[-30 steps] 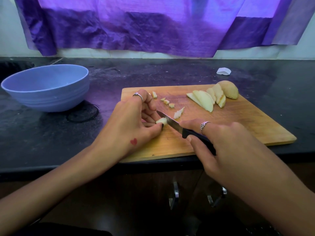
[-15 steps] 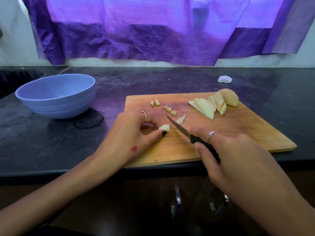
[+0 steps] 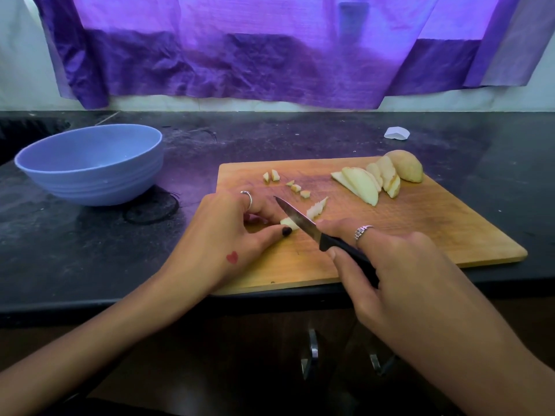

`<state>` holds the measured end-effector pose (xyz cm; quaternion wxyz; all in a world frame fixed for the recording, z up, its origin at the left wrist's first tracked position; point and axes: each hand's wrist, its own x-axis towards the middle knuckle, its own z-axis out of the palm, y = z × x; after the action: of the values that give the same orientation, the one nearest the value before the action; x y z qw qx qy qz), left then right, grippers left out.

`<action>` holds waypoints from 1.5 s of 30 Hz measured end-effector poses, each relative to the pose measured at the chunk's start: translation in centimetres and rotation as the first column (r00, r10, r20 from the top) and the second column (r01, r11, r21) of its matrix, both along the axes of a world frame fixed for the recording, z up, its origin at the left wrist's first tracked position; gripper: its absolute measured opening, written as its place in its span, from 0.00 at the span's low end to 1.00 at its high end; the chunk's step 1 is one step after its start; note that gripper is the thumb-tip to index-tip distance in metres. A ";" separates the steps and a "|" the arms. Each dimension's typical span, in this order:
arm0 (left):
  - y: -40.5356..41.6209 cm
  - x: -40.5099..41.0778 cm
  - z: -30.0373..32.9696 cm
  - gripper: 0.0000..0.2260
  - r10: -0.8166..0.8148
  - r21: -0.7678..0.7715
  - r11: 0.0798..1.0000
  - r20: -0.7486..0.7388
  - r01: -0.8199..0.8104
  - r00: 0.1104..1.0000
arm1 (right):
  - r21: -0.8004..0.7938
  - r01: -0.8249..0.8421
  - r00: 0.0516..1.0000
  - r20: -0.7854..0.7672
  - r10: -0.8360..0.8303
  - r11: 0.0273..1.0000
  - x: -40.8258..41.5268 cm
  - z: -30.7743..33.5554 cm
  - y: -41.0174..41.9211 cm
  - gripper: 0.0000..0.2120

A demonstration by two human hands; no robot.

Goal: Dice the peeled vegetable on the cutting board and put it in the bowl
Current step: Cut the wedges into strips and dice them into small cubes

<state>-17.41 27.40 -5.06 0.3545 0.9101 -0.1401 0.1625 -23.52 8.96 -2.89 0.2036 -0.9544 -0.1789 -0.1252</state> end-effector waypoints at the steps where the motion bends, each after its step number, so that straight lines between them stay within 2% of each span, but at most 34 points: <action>1: 0.0 0.0 0.0 0.05 0.002 -0.020 1.000 -0.007 -0.002 1.000 | -0.001 0.006 1.000 -0.004 -0.006 1.000 0.0 0.1 0.1 0.16; 3: 0.0 0.1 -0.1 0.02 0.008 -0.075 0.997 -0.030 -0.010 1.000 | -0.023 0.015 1.000 -0.012 -0.015 1.000 0.0 0.5 0.3 0.16; 8: 0.1 0.4 -0.2 0.04 0.028 -0.137 0.990 -0.059 -0.036 0.998 | -0.127 0.032 0.998 -0.051 -0.039 0.991 0.3 1.3 1.3 0.11; 10: 0.0 0.3 -0.2 0.04 0.023 -0.135 0.990 -0.057 -0.031 0.998 | -0.160 0.033 0.998 -0.053 -0.042 0.987 0.6 1.3 1.7 0.05; 12: 0.0 0.2 -0.2 0.04 0.038 -0.111 0.993 -0.043 -0.042 0.998 | -0.182 0.032 0.997 -0.069 -0.045 0.983 0.8 1.3 2.1 0.06; 14: -0.1 0.1 -0.2 0.04 0.053 -0.089 0.994 -0.030 -0.055 0.998 | -0.199 0.047 0.996 -0.061 -0.060 0.979 0.8 1.0 2.2 0.03; 17: -0.4 -0.1 0.0 0.02 0.075 -0.040 0.996 -0.002 -0.075 0.997 | -0.229 0.036 0.996 -0.073 -0.054 0.973 0.8 0.5 2.0 0.11; 23: -0.4 -0.2 0.2 0.03 0.094 -0.062 0.994 -0.021 -0.095 0.995 | -0.313 -0.016 0.994 -0.111 -0.020 0.950 0.4 0.5 1.5 0.20; 28: -0.5 -0.3 0.3 0.03 0.094 -0.067 0.993 -0.047 -0.097 0.995 | -0.339 0.009 1.000 0.004 -0.008 0.941 0.7 0.8 0.3 0.21; 33: -0.6 -0.4 0.3 0.04 0.100 -0.075 0.992 -0.055 -0.104 0.994 | -0.096 0.025 0.998 0.058 -0.019 0.995 2.1 0.2 -0.8 0.16; 36: -0.6 -0.3 0.4 0.05 0.099 -0.061 0.993 -0.058 -0.103 0.993 | -0.008 -0.003 0.998 0.068 0.004 1.000 1.5 -0.5 -0.6 0.15; 45: -0.5 -0.4 0.3 0.03 0.064 -0.032 0.997 -0.031 -0.065 0.997 | 0.062 -0.007 1.000 0.027 0.005 0.998 1.1 -1.3 -0.2 0.13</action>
<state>-17.79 26.91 -4.72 0.3660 0.9106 -0.1025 0.1624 -22.45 8.75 -4.19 0.2311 -0.9453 -0.1805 -0.1427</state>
